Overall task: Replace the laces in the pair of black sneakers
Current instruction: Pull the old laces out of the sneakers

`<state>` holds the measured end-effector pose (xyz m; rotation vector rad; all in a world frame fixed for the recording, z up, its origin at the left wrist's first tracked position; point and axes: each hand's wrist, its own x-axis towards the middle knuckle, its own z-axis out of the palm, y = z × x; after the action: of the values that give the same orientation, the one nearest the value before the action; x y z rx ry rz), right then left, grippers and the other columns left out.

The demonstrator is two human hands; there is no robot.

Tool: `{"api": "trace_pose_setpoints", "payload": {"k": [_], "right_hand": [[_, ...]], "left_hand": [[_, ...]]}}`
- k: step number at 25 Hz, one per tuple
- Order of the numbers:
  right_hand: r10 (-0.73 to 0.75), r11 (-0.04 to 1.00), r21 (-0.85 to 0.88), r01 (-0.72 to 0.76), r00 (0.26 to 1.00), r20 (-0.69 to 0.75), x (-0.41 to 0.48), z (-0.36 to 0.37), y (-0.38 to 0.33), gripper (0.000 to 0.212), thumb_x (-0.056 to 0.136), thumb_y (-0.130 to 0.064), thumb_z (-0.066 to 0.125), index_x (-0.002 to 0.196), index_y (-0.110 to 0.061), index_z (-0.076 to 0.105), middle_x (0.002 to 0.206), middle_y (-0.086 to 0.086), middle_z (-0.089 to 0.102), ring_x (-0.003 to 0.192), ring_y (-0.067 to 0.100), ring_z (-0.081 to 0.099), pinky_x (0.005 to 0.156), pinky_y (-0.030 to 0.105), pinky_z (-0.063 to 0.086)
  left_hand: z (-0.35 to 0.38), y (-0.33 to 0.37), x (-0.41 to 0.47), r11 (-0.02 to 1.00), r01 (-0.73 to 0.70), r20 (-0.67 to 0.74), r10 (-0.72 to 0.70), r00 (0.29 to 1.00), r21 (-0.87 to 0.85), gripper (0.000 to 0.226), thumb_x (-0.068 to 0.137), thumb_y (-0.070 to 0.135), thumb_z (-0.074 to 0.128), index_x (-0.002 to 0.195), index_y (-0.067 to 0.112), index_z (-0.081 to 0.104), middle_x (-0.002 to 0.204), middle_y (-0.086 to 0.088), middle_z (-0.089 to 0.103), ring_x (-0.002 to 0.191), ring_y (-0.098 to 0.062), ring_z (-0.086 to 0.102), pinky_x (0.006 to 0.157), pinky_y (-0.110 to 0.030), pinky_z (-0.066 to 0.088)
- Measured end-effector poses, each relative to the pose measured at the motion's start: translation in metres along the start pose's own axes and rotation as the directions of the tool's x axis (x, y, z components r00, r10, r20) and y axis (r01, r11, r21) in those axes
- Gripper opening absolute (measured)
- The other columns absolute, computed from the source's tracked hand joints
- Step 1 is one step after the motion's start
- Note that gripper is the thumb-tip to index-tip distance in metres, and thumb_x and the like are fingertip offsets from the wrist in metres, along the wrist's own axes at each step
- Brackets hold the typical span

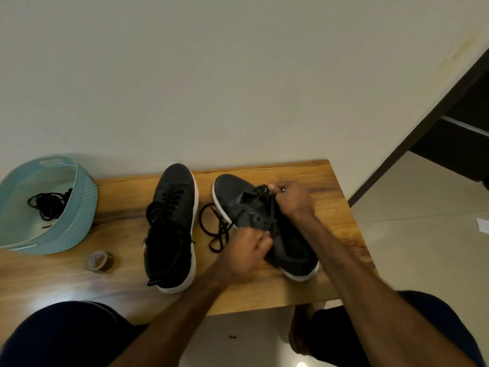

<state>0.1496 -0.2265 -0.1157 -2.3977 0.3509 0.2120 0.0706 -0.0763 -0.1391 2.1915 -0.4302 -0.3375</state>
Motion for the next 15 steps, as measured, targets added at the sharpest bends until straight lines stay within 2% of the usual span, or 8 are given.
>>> {"api": "trace_pose_setpoints", "payload": {"k": [3, 6, 8, 10, 11, 12, 13, 15], "right_hand": [[-0.113, 0.99, 0.09, 0.107, 0.992, 0.058, 0.007, -0.011, -0.001, 0.033, 0.098, -0.046, 0.055, 0.08, -0.021, 0.067, 0.073, -0.002, 0.064, 0.076, 0.02, 0.062, 0.064, 0.03, 0.042], [-0.121, 0.99, 0.069, 0.119, 0.992, 0.025, 0.001, -0.007, -0.001, 0.037, 0.1, -0.047, 0.051, 0.083, -0.018, 0.067, 0.077, -0.001, 0.067, 0.076, 0.018, 0.063, 0.07, 0.034, 0.049], [-0.086, 0.994, 0.073, 0.085, 0.996, 0.012, -0.007, -0.003, -0.001, 0.034, 0.101, -0.044, 0.048, 0.091, -0.019, 0.07, 0.086, -0.001, 0.069, 0.083, 0.018, 0.063, 0.075, 0.035, 0.05], [-0.059, 0.994, 0.088, 0.059, 0.998, 0.001, -0.017, -0.002, -0.002, 0.027, 0.103, -0.037, 0.047, 0.1, -0.022, 0.07, 0.092, -0.002, 0.068, 0.087, 0.017, 0.061, 0.078, 0.033, 0.047], [-0.071, 0.995, 0.072, 0.071, 0.997, -0.004, -0.021, -0.003, -0.001, 0.023, 0.103, -0.034, 0.048, 0.101, -0.025, 0.069, 0.094, 0.0, 0.068, 0.09, 0.019, 0.061, 0.079, 0.033, 0.047], [-0.094, 0.995, 0.032, 0.094, 0.996, -0.002, -0.025, -0.004, 0.001, 0.02, 0.103, -0.031, 0.048, 0.1, -0.026, 0.067, 0.097, 0.001, 0.068, 0.094, 0.022, 0.063, 0.08, 0.035, 0.049], [-0.12, 0.992, -0.029, 0.12, 0.993, 0.007, -0.028, -0.007, 0.002, 0.017, 0.102, -0.03, 0.049, 0.104, -0.026, 0.066, 0.103, 0.001, 0.069, 0.099, 0.024, 0.063, 0.082, 0.038, 0.051], [-0.183, 0.965, -0.185, 0.185, 0.983, 0.027, -0.034, -0.015, -0.004, 0.021, 0.1, -0.029, 0.051, 0.12, -0.026, 0.059, 0.114, 0.003, 0.068, 0.106, 0.027, 0.062, 0.084, 0.04, 0.052]], "left_hand": [[-0.01, -0.019, -0.021, 0.998, 0.064, -0.028, -0.065, 0.998, -0.015, 0.044, 0.101, 0.019, 0.049, 0.057, 0.011, 0.048, 0.051, 0.002, 0.039, 0.046, -0.008, 0.034, 0.05, -0.024, 0.026], [-0.04, 0.0, -0.026, 0.998, 0.04, -0.049, -0.042, 0.998, -0.04, 0.041, 0.103, 0.019, 0.047, 0.061, 0.017, 0.047, 0.056, 0.005, 0.04, 0.051, -0.006, 0.037, 0.052, -0.022, 0.029], [-0.065, 0.02, -0.025, 0.99, 0.052, -0.23, -0.081, 0.97, -0.13, 0.038, 0.104, 0.022, 0.042, 0.068, 0.016, 0.052, 0.059, 0.002, 0.046, 0.053, -0.009, 0.042, 0.053, -0.026, 0.036], [-0.091, 0.024, -0.017, 0.963, 0.102, -0.474, -0.213, 0.854, -0.249, 0.031, 0.105, 0.021, 0.04, 0.084, 0.012, 0.06, 0.062, -0.001, 0.055, 0.049, -0.006, 0.046, 0.048, -0.022, 0.038], [-0.102, 0.023, -0.014, 0.949, 0.148, -0.525, -0.279, 0.804, -0.277, 0.025, 0.105, 0.019, 0.039, 0.093, 0.015, 0.061, 0.064, -0.001, 0.061, 0.045, -0.003, 0.047, 0.046, -0.021, 0.039], [-0.108, 0.019, -0.013, 0.94, 0.222, -0.514, -0.328, 0.793, -0.258, 0.02, 0.104, 0.017, 0.039, 0.1, 0.018, 0.059, 0.068, -0.002, 0.065, 0.044, -0.002, 0.049, 0.046, -0.021, 0.04], [-0.11, 0.017, -0.014, 0.931, 0.309, -0.46, -0.364, 0.81, -0.193, 0.018, 0.104, 0.017, 0.04, 0.102, 0.018, 0.058, 0.072, -0.003, 0.067, 0.048, -0.003, 0.053, 0.049, -0.025, 0.045], [-0.102, 0.012, -0.018, 0.899, 0.438, -0.314, -0.425, 0.849, -0.034, 0.019, 0.104, 0.022, 0.043, 0.098, 0.013, 0.059, 0.08, -0.005, 0.068, 0.064, -0.013, 0.063, 0.062, -0.036, 0.055]]}}
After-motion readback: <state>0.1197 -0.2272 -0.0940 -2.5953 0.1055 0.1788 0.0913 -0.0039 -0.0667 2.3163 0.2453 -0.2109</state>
